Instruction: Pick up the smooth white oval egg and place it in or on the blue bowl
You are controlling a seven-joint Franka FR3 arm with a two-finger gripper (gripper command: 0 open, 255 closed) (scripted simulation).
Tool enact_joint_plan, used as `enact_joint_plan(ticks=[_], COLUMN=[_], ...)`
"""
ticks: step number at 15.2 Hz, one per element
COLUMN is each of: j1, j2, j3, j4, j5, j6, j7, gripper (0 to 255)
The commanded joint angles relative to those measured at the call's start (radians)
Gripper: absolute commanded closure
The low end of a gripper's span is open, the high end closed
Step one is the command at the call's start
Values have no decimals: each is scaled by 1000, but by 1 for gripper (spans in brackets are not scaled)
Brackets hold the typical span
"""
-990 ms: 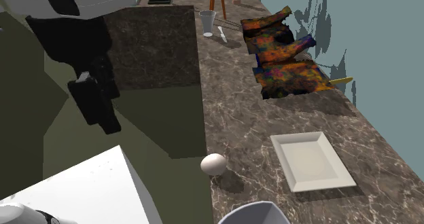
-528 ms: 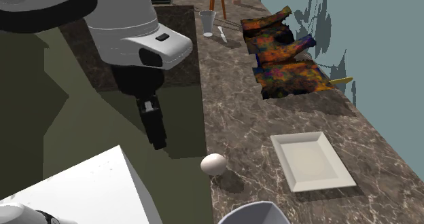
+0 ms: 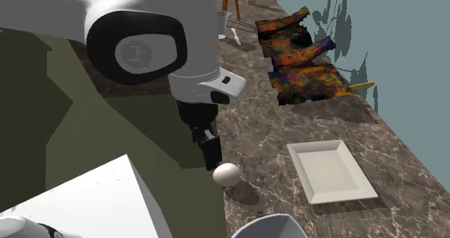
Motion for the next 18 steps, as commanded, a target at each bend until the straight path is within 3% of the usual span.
enact_joint_plan(ticks=[1,6,14,18], j1=[-1,-6,-16,-16], j2=[74,265,328,328], j3=[-6,-16,-26,-26], j4=[14,81,37,37], j5=[-9,-24,-35,-35], j6=[56,167,274,274], j7=[-4,-13,-9,-9], gripper=[0,0,0,0])
